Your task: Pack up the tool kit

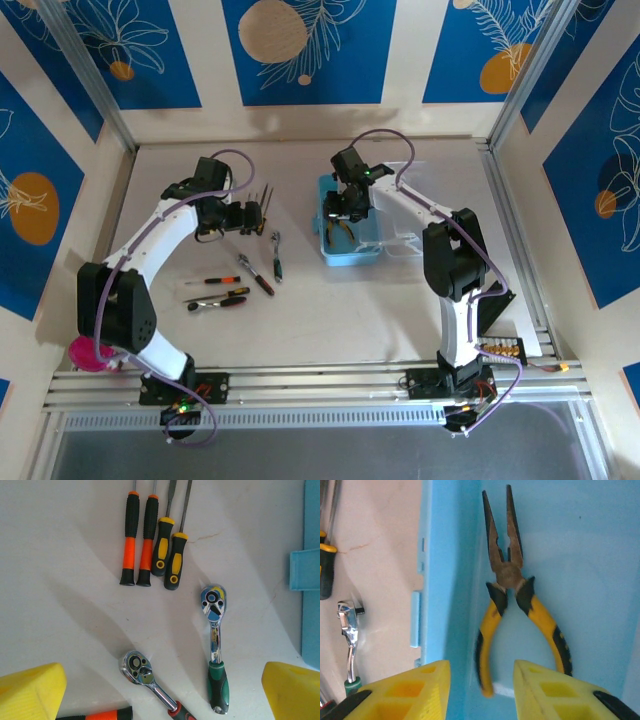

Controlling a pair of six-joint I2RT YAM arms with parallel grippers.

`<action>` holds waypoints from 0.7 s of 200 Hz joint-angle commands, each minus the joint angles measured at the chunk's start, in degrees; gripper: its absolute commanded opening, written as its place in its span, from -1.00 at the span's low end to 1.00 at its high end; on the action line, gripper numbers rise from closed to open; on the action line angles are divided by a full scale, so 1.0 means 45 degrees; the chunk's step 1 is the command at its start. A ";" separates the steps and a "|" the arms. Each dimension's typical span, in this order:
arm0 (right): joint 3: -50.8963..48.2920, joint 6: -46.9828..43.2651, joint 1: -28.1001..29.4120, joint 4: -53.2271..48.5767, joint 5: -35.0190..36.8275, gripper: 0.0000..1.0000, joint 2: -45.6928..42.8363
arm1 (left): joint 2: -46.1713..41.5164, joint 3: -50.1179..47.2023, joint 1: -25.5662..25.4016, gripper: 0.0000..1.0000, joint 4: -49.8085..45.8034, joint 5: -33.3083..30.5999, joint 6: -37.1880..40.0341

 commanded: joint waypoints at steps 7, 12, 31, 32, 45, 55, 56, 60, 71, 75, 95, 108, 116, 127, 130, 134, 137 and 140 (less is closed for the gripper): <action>0.0614 -0.0149 0.0109 -0.0815 0.0323 -0.17 -0.0291 | 0.0172 0.0025 0.0107 0.99 -0.0102 0.0091 0.0085; 0.0672 -0.0187 0.0135 -0.0890 0.0380 -0.15 -0.0348 | 0.0187 0.0038 0.0107 0.99 -0.0129 0.0071 0.0086; 0.0866 -0.0405 0.0227 -0.1178 0.0412 0.03 -0.0765 | 0.0229 -0.0004 0.0107 0.99 -0.0301 -0.0146 0.0142; 0.0873 -0.0429 0.0230 -0.1200 0.0412 0.05 -0.0792 | 0.0230 -0.0006 0.0107 0.99 -0.0310 -0.0165 0.0143; 0.0967 -0.0666 0.0328 -0.1386 0.0432 0.36 -0.1199 | 0.0278 -0.0100 0.0107 0.99 -0.0505 -0.0423 0.0164; 0.0973 -0.0864 0.0419 -0.1517 0.0413 0.68 -0.1525 | 0.0289 -0.0210 0.0110 0.99 -0.0671 -0.0642 0.0154; 0.0966 -0.0903 0.0433 -0.1535 0.0413 0.70 -0.1553 | 0.0279 -0.0226 0.0108 0.99 -0.0691 -0.0657 0.0159; 0.0953 -0.1015 0.0473 -0.1580 0.0413 0.81 -0.1702 | 0.0291 -0.0292 0.0122 0.99 -0.0726 -0.0702 0.0149; 0.0798 -0.1318 0.0624 -0.1640 0.0365 0.99 -0.2125 | 0.0337 -0.0437 0.0127 1.00 -0.0895 -0.0924 0.0017; 0.0741 -0.1410 0.0661 -0.1687 0.0327 0.99 -0.2268 | 0.0352 -0.0466 0.0124 0.99 -0.0965 -0.1003 -0.0054; 0.0334 -0.1640 0.0813 -0.1868 0.0256 0.98 -0.2971 | 0.0396 -0.0881 0.0126 1.00 -0.1027 -0.1090 -0.0441; -0.0091 -0.1703 0.0891 -0.1833 0.0247 0.99 -0.3411 | 0.0435 -0.1235 0.0127 0.99 -0.0785 -0.0828 -0.0753; -0.0349 -0.1702 0.0928 -0.1775 0.0219 0.98 -0.3693 | 0.0508 -0.1433 0.0127 0.96 -0.0660 -0.0702 -0.0962; -0.0725 -0.1671 0.0916 -0.1641 0.0208 0.99 -0.4037 | 0.0678 -0.1659 0.0124 0.83 -0.0451 -0.0523 -0.1201; -0.0864 -0.1655 0.0930 -0.1599 0.0192 0.98 -0.4094 | 0.0734 -0.1716 0.0126 0.79 -0.0387 -0.0459 -0.1240; -0.0975 -0.1646 0.0926 -0.1550 0.0179 0.99 -0.4177 | 0.0827 -0.1767 0.0108 0.73 -0.0303 -0.0391 -0.1292; -0.1073 -0.1645 0.0919 -0.1519 0.0173 0.99 -0.4222 | 0.0884 -0.1801 0.0107 0.69 -0.0232 -0.0340 -0.1315; -0.1160 -0.1635 0.0904 -0.1491 0.0160 0.99 -0.4284 | 0.0981 -0.1839 0.0105 0.66 -0.0172 -0.0299 -0.1337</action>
